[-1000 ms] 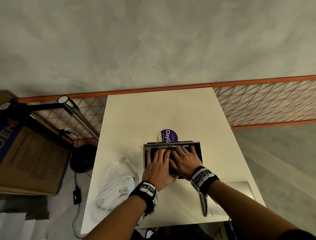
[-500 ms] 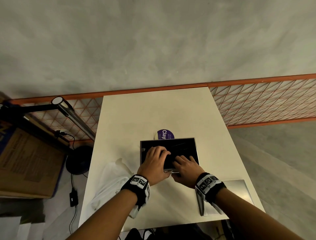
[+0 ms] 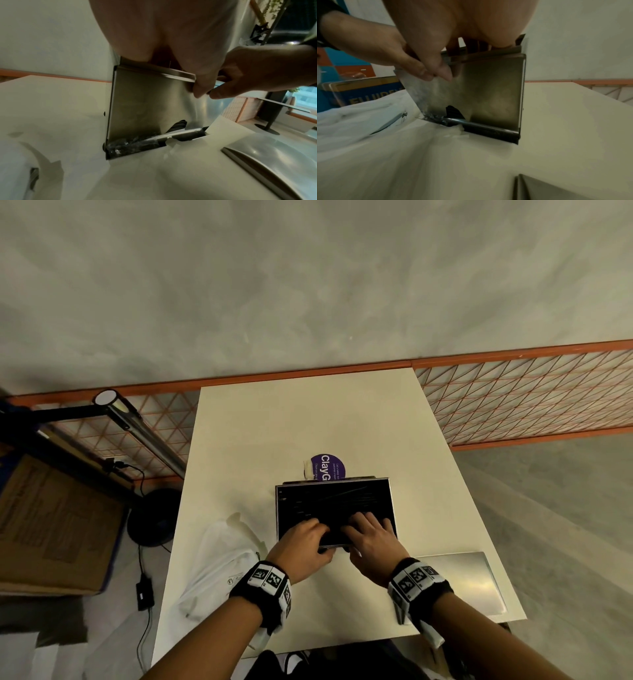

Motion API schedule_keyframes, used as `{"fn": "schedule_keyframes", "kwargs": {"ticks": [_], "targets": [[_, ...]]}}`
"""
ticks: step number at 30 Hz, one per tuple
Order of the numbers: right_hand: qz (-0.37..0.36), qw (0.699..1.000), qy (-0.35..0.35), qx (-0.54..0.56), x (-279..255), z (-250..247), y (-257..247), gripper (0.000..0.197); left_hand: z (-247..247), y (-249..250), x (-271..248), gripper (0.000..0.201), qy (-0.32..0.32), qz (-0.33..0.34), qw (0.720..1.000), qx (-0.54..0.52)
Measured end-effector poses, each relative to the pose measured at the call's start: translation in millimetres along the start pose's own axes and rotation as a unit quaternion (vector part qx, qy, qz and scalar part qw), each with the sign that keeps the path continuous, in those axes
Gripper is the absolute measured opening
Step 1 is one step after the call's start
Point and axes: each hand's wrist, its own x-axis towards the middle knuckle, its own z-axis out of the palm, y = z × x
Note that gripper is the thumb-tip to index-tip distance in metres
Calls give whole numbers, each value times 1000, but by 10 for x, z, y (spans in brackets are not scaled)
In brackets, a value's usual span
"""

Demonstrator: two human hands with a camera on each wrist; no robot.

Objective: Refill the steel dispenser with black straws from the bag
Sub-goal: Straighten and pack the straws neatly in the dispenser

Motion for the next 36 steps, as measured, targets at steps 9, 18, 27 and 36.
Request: {"fn": "schedule_keyframes", "kwargs": {"ticks": [9,18,27,36], "targets": [[-12,992,-122,-14,-19,-6,-149,51,-25,25,20,57,-34,-57,997,-38],[42,987,-136,71,129,-120,-138,56,-66,25,53,39,-95,-67,993,-2],[28,964,-258,65,300,-196,-206,65,1,-23,36,47,-100,-87,990,-47],[36,964,-243,102,326,-241,-176,65,-22,19,94,54,-103,-95,990,-19]]}}
